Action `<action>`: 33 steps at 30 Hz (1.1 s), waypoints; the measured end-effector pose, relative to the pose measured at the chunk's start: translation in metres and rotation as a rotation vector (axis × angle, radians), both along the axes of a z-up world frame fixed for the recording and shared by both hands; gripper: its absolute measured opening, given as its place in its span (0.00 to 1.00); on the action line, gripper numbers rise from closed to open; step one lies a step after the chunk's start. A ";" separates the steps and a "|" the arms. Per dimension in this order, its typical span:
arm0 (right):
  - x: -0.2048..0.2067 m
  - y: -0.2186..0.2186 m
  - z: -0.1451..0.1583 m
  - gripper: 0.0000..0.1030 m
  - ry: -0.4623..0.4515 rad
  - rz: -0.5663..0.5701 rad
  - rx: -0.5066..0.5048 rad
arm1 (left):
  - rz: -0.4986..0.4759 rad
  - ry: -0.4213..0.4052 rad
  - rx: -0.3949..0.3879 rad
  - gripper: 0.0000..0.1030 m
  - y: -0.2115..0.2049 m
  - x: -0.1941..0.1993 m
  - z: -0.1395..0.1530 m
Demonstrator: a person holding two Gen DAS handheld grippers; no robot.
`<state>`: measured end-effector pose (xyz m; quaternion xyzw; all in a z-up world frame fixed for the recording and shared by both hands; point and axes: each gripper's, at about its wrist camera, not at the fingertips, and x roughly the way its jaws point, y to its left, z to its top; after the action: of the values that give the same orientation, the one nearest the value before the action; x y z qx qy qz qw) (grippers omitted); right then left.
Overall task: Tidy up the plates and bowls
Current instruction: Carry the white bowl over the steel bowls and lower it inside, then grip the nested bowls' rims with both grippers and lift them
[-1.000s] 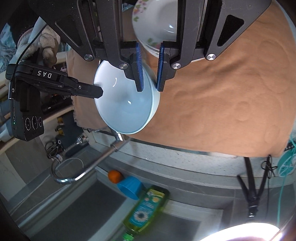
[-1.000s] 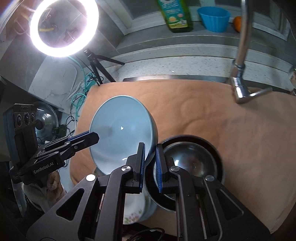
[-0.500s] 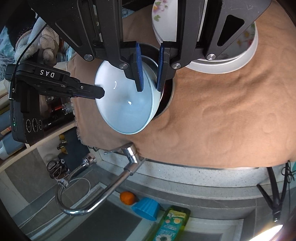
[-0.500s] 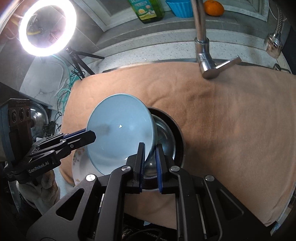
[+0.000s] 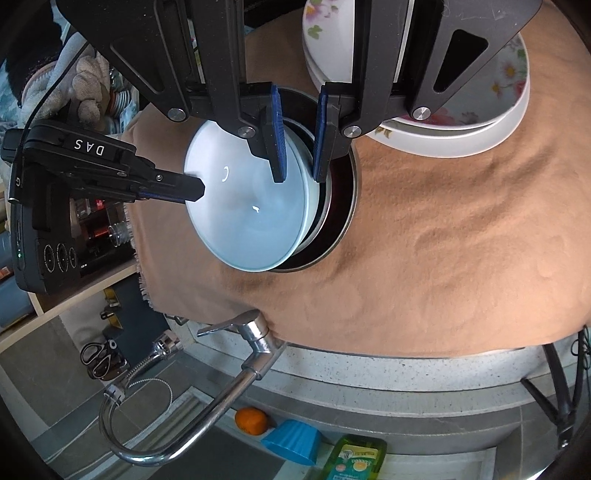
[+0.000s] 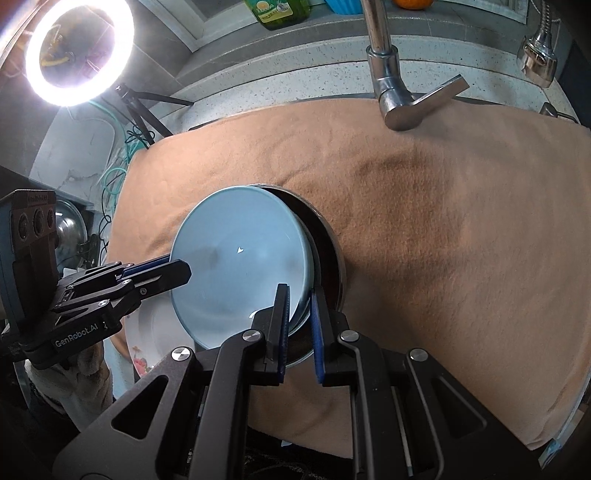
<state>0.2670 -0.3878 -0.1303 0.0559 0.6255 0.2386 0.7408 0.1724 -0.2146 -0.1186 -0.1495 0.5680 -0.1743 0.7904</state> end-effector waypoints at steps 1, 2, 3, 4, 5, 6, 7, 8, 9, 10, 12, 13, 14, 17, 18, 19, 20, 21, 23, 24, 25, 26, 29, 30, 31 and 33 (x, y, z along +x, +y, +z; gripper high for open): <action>0.000 0.000 -0.001 0.11 0.001 0.000 -0.001 | -0.001 0.003 0.003 0.12 0.000 0.000 -0.001; 0.000 0.001 -0.003 0.11 0.002 0.001 -0.002 | -0.002 0.005 0.007 0.12 -0.001 0.000 -0.002; 0.000 0.001 -0.004 0.11 0.005 0.002 -0.001 | -0.002 0.007 0.011 0.12 -0.001 0.000 -0.003; 0.000 0.001 -0.005 0.11 0.007 0.003 -0.001 | -0.001 0.009 0.013 0.12 -0.001 0.000 -0.004; 0.000 0.002 -0.006 0.11 0.007 0.005 -0.002 | -0.001 0.012 0.015 0.12 -0.001 0.000 -0.004; 0.000 0.002 -0.007 0.11 0.008 0.007 -0.002 | 0.000 0.014 0.015 0.12 -0.001 0.000 -0.005; 0.000 0.003 -0.007 0.11 0.007 0.008 -0.001 | 0.002 0.014 0.015 0.12 0.000 0.000 -0.005; 0.000 0.003 -0.007 0.11 0.005 0.009 -0.002 | 0.002 0.013 0.016 0.12 0.000 0.000 -0.004; 0.000 0.004 -0.007 0.11 0.002 0.012 -0.003 | 0.003 0.013 0.017 0.12 0.000 -0.001 -0.004; 0.000 0.004 -0.007 0.11 0.001 0.014 -0.002 | 0.004 0.014 0.018 0.12 0.000 -0.001 -0.004; 0.000 0.003 -0.007 0.11 0.001 0.017 -0.001 | 0.004 0.016 0.017 0.12 0.000 0.000 -0.004; 0.001 0.003 -0.007 0.11 0.001 0.018 0.001 | 0.004 0.018 0.017 0.12 0.000 0.000 -0.004; 0.001 0.002 -0.007 0.11 0.002 0.019 0.004 | 0.004 0.019 0.015 0.12 0.000 0.000 -0.004; 0.001 0.000 -0.007 0.12 0.006 0.020 0.014 | 0.003 0.019 0.017 0.12 0.000 0.000 -0.004; 0.001 0.000 -0.007 0.12 0.007 0.019 0.018 | 0.003 0.020 0.019 0.12 0.000 0.000 -0.003; 0.001 -0.002 -0.007 0.12 0.006 0.018 0.021 | 0.003 0.019 0.020 0.12 0.000 0.000 -0.003; 0.000 -0.002 -0.007 0.12 0.004 0.019 0.024 | 0.003 0.017 0.022 0.12 0.000 -0.001 -0.003; 0.000 -0.003 -0.006 0.12 0.004 0.020 0.026 | 0.004 0.016 0.021 0.12 0.000 -0.001 -0.002; 0.000 -0.007 -0.004 0.12 0.000 0.013 0.038 | 0.004 0.012 0.014 0.13 0.000 -0.002 0.000; 0.000 -0.010 -0.002 0.12 -0.001 0.007 0.044 | 0.006 0.005 0.013 0.12 0.001 -0.003 0.001; -0.001 -0.012 -0.001 0.12 -0.002 0.000 0.054 | 0.010 -0.004 0.013 0.13 0.002 -0.004 0.004; -0.001 -0.015 0.000 0.13 -0.005 -0.007 0.060 | 0.016 -0.014 0.012 0.13 0.004 -0.006 0.006; -0.002 -0.027 0.006 0.17 -0.027 -0.040 0.087 | 0.047 -0.032 -0.005 0.13 0.013 -0.009 0.010; -0.003 -0.032 0.007 0.19 -0.035 -0.058 0.097 | 0.059 -0.034 -0.012 0.13 0.015 -0.010 0.010; -0.003 -0.039 0.008 0.21 -0.039 -0.080 0.112 | 0.076 -0.032 -0.021 0.13 0.019 -0.010 0.010; -0.004 -0.050 0.005 0.21 -0.030 -0.117 0.139 | 0.098 -0.028 -0.028 0.13 0.025 -0.011 0.007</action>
<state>0.2633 -0.4378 -0.1257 0.1399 0.5917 0.2388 0.7572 0.1617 -0.1892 -0.1114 -0.1857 0.5463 -0.1455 0.8037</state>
